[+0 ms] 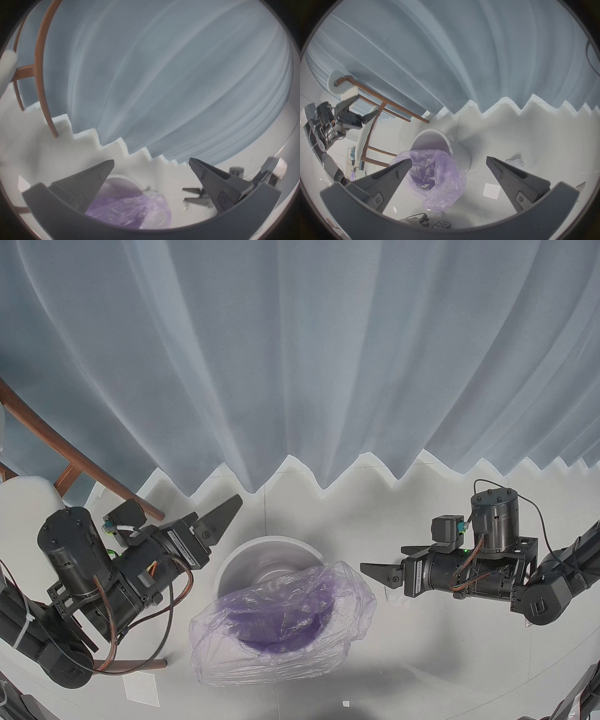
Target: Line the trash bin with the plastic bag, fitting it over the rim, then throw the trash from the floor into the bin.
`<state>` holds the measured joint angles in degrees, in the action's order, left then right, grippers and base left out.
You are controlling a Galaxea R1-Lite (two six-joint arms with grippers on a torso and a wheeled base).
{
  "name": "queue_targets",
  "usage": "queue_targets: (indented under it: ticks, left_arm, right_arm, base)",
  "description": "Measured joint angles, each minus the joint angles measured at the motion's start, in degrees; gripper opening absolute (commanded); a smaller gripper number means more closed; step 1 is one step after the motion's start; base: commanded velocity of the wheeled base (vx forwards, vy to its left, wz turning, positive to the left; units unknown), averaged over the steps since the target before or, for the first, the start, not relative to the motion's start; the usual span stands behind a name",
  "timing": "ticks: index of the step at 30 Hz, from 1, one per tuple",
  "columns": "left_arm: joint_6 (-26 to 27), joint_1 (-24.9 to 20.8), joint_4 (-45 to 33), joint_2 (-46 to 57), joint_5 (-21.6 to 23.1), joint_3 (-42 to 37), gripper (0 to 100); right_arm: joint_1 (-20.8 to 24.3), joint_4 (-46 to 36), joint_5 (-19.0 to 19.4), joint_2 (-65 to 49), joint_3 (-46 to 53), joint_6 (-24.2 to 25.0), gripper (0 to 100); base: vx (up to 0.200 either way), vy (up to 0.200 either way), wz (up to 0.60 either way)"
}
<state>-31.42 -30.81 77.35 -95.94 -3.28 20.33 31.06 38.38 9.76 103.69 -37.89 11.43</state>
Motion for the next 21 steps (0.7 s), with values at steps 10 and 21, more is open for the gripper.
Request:
queue_targets:
  ticks: [10,21]
  left_arm:
    - [10.67,-0.17,-1.5,0.71,9.73,-0.82,100]
    - [45.35,2.17,-9.75,-5.05,21.55,-3.8,100]
  right_arm:
    - [0.99,2.84,-1.39,-0.13,3.13,0.94,100]
    - [1.55,6.38,-3.8,-2.82,8.12,3.06,100]
  base:
    - [0.0,0.0,0.0]
    - [0.0,0.0,0.0]
